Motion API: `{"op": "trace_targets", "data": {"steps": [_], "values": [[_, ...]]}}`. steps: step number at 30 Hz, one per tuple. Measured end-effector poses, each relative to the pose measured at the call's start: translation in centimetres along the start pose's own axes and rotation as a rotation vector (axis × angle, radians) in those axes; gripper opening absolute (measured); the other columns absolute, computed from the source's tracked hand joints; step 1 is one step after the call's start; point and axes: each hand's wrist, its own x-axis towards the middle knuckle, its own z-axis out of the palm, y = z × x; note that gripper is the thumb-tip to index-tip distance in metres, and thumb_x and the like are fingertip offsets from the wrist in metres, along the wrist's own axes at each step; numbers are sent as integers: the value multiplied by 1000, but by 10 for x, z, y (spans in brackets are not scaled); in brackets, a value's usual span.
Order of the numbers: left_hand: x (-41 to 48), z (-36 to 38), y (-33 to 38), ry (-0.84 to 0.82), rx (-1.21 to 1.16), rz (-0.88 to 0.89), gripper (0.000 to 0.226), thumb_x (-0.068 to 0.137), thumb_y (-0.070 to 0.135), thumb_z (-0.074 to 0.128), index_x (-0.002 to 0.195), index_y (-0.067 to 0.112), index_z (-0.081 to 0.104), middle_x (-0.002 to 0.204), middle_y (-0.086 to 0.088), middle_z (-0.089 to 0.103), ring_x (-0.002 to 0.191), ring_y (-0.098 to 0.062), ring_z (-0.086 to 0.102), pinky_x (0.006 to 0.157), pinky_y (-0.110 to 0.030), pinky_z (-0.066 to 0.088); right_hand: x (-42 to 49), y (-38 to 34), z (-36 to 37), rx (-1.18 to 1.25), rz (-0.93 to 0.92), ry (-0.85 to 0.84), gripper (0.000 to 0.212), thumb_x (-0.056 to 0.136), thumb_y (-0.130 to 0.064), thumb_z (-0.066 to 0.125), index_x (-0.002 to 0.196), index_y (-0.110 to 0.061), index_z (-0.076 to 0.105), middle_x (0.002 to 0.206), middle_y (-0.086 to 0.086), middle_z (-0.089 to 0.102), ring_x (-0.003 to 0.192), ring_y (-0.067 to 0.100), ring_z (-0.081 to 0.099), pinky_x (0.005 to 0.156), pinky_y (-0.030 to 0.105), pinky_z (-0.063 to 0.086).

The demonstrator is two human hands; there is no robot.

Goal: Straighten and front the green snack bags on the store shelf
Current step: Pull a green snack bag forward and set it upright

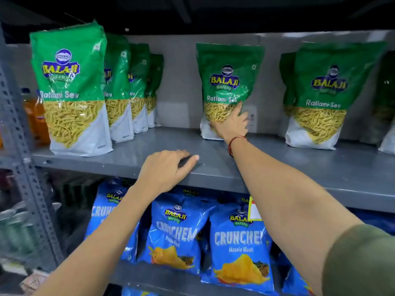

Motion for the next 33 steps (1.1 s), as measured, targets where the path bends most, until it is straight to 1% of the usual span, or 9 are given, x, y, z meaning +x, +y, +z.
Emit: {"op": "trace_targets", "data": {"steps": [3, 6, 9, 11, 14, 19, 24, 29, 33], "values": [[1, 5, -4, 60, 34, 15, 80, 76, 68, 6, 113, 30, 65, 122, 10, 66, 106, -23, 62, 72, -33, 47, 2, -2, 5, 6, 26, -24, 125, 65, -50, 80, 152, -17, -4, 151, 21, 18, 137, 41, 27, 105, 56, 35], [2, 8, -8, 59, 52, 17, 80, 76, 67, 5, 113, 31, 65, 124, 12, 64, 105, -21, 62, 69, -31, 45, 9, -4, 11, 13, 7, -16, 128, 65, -48, 82, 152, -18, -7, 149, 22, 21, 135, 42, 29, 104, 56, 37], [3, 9, -9, 68, 53, 11, 76, 77, 66, 6, 106, 30, 66, 114, 9, 69, 97, -24, 64, 66, -33, 46, 12, -7, 13, 21, -17, -2, 127, 67, -43, 82, 152, -16, -8, 141, 23, 28, 128, 42, 37, 102, 52, 38], [3, 11, -11, 65, 63, 9, 73, 78, 66, 7, 101, 29, 65, 107, 9, 70, 91, -25, 64, 62, -33, 46, 9, -7, 13, 23, -30, -2, 125, 68, -40, 81, 152, -16, -8, 138, 22, 30, 126, 41, 37, 101, 50, 39], [4, 12, -12, 61, 62, 8, 72, 78, 67, 8, 101, 30, 66, 105, 10, 70, 90, -24, 64, 60, -31, 43, 4, -8, 9, 12, -39, 9, 124, 68, -40, 82, 152, -15, -6, 139, 21, 29, 127, 40, 36, 101, 49, 41], [3, 9, -11, 44, 58, 4, 78, 75, 74, 9, 107, 30, 66, 114, 9, 69, 97, -25, 64, 65, -31, 45, -13, -11, -1, -15, -45, 24, 124, 68, -43, 81, 152, -14, -5, 138, 19, 30, 125, 37, 38, 98, 46, 42], [-2, -1, -8, -40, 56, 48, 98, 64, 85, 6, 125, 27, 58, 136, 9, 55, 113, -22, 58, 76, -34, 47, -35, -14, -15, -19, -49, 33, 124, 68, -43, 81, 153, -14, -5, 138, 18, 30, 123, 36, 38, 95, 42, 44], [-4, -4, -9, -96, 53, 78, 105, 61, 87, 7, 133, 24, 50, 141, 4, 50, 121, -20, 53, 84, -37, 47, -61, -17, -29, -15, -62, 60, 122, 68, -42, 81, 153, -15, -2, 137, 18, 30, 123, 38, 38, 93, 44, 44], [-4, -3, -9, -69, 69, 89, 104, 62, 87, 7, 130, 22, 53, 135, 3, 56, 116, -20, 56, 81, -37, 50, -81, -17, -40, -23, -85, 88, 120, 68, -43, 81, 152, -17, 0, 137, 18, 31, 124, 39, 38, 92, 46, 45]]}}
